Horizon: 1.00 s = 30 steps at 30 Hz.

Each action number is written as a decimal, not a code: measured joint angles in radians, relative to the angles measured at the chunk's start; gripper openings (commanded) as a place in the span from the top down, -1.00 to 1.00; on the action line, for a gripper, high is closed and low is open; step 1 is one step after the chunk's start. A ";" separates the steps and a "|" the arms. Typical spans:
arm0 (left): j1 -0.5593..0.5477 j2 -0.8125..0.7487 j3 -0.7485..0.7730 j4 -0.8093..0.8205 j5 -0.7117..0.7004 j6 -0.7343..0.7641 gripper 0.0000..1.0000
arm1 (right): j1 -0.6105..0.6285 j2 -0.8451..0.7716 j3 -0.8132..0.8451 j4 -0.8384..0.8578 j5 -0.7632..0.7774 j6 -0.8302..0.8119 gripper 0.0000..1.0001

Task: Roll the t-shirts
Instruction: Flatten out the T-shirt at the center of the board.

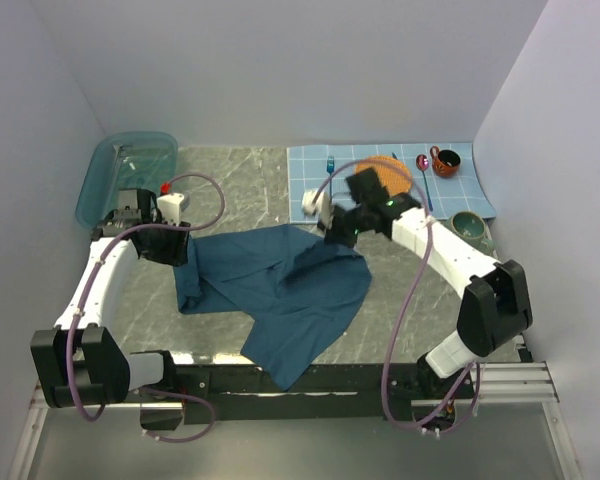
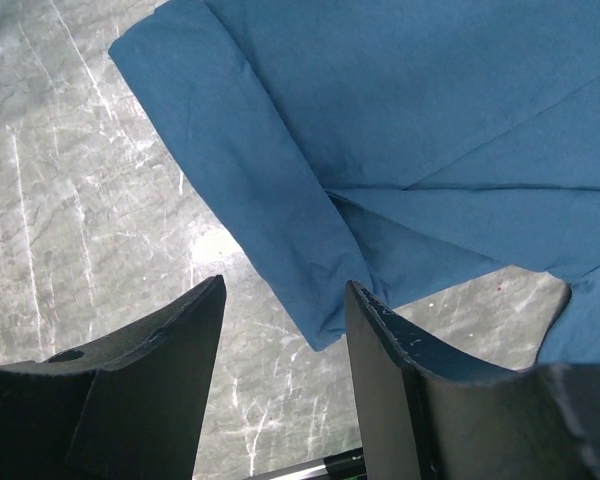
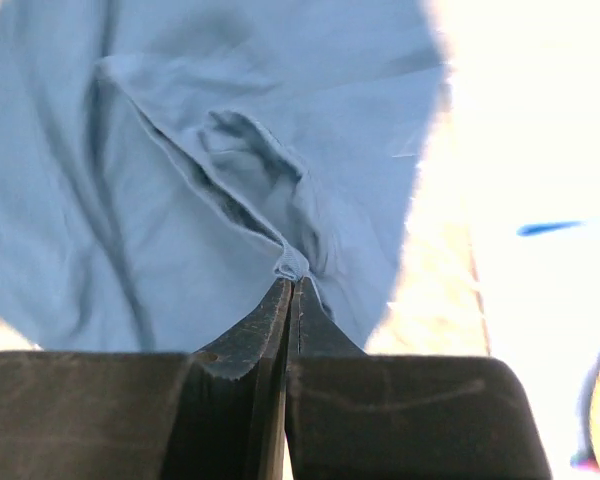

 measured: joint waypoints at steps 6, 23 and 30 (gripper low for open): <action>0.000 -0.001 0.000 0.001 0.000 0.003 -0.16 | -0.151 0.026 0.150 0.031 -0.046 0.331 1.00; -0.162 0.319 -0.017 0.081 -0.224 -0.087 0.09 | -0.167 0.001 0.201 0.072 0.008 0.692 1.00; -0.177 0.441 0.052 0.079 -0.251 -0.133 0.99 | -0.167 -0.004 0.201 0.072 0.009 0.707 1.00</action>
